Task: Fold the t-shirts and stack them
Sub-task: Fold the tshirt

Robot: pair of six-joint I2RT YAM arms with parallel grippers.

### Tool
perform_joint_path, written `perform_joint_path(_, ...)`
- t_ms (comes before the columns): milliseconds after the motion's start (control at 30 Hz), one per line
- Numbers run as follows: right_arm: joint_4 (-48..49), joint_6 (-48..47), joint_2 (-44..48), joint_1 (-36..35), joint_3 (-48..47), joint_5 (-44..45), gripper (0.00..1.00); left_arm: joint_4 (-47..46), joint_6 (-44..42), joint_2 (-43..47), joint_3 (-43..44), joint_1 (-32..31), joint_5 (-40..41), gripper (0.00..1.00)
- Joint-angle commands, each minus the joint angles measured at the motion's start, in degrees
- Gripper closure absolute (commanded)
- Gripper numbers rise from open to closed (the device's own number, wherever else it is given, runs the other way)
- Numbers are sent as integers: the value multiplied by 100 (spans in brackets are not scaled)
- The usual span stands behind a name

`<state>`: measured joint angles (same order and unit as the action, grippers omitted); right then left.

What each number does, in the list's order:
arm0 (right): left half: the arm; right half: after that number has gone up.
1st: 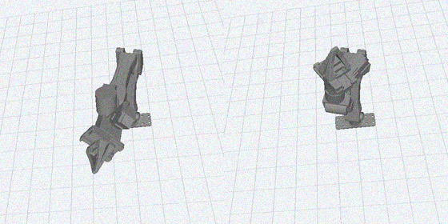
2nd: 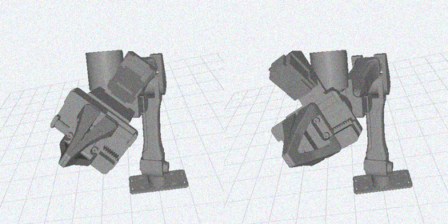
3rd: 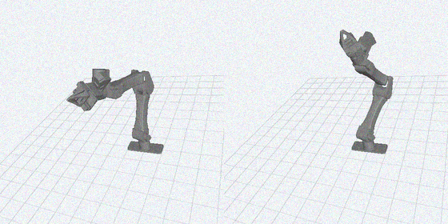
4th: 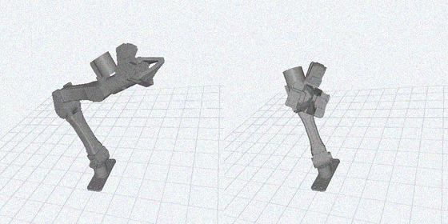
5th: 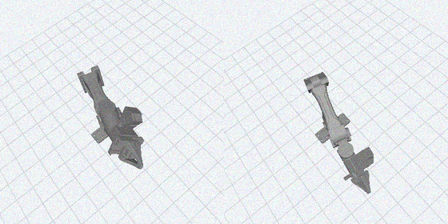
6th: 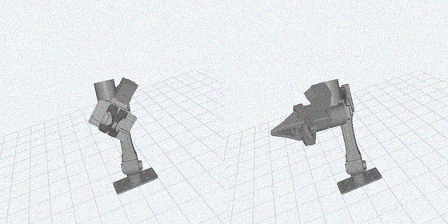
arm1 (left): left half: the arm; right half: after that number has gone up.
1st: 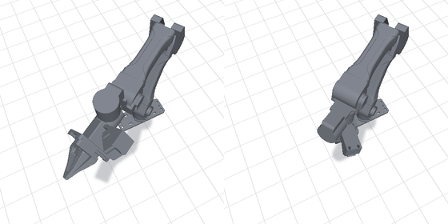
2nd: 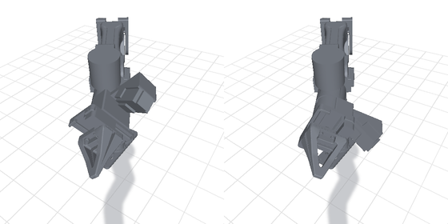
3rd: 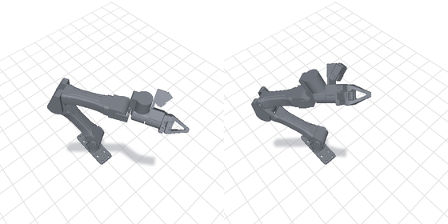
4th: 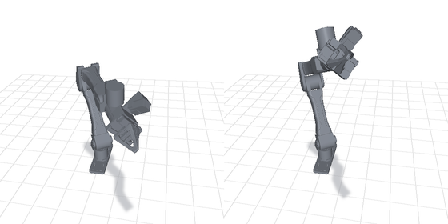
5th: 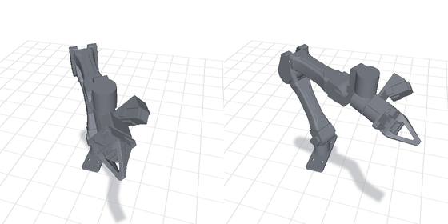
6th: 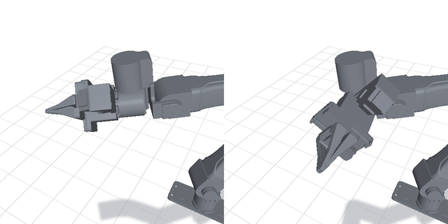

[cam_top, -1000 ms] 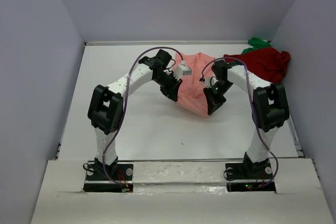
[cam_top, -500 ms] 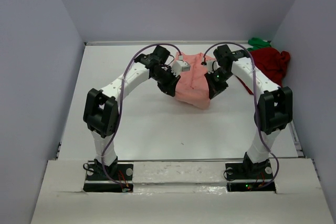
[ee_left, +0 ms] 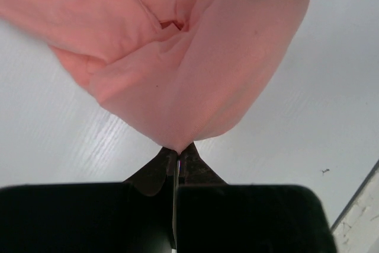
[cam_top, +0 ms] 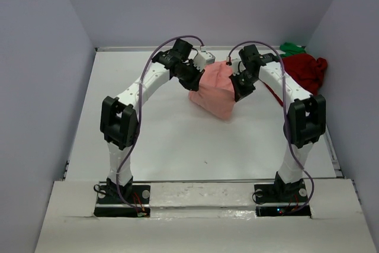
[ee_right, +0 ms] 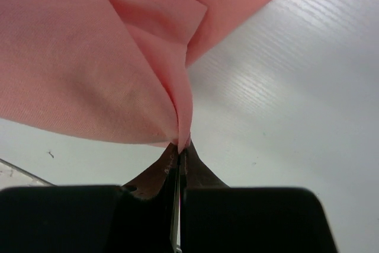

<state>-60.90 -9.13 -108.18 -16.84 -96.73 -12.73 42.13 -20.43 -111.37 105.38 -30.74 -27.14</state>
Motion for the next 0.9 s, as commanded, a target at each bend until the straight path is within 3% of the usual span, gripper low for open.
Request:
perform_joint_path(0, 640, -2, -80, 49, -206, 543, 100, -179, 223, -226, 517, 147, 560, 100)
perform_joint_path(300, 1414, -10, -370, 49, -347, 1247, 100, -222, 179, -895, 1080, 183, 648, 100)
perform_joint_path(533, 2433, -352, -511, 49, -294, 2318, 100, -363, 267, -1264, 1651, 200, 666, 100)
perform_joint_path(867, 2856, -564, -1029, 102, -628, 2468, 100, -705, 258, -1484, 1846, 200, 1104, 100)
